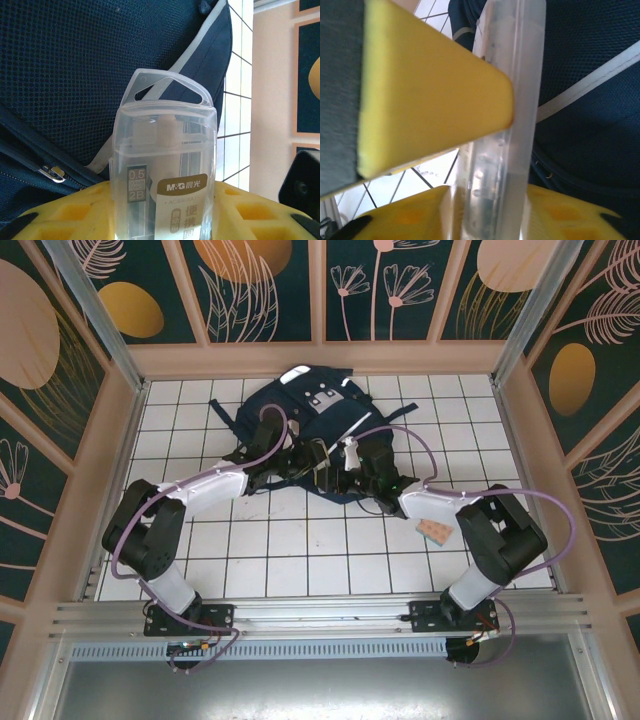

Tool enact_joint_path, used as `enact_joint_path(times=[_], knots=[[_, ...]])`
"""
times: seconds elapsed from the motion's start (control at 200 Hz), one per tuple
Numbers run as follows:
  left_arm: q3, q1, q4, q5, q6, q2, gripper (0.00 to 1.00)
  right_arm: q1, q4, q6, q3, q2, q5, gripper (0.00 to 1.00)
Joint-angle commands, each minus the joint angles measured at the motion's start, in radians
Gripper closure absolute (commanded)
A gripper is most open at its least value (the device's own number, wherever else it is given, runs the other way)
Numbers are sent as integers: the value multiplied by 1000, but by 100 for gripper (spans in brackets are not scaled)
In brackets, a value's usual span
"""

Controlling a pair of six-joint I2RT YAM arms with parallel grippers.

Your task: Pack books, pencil case, and school supplies into a backpack

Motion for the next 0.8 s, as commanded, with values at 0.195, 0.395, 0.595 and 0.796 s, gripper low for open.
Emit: enact_joint_path(times=[0.195,0.395,0.595,0.796], knots=[[21,2,33,11,13,-9,35,7,44,-4,19,-3,-2,85],[100,2,-64,-65,117,-20,1,-11,22,9,-7,-43,11,87],[143,2,-124,-203,265,-56,1,-99,-112,50,-22,-122,77,87],[242,-15,-220,-261,426,23,18,-262,-241,123,-42,-219,118,87]])
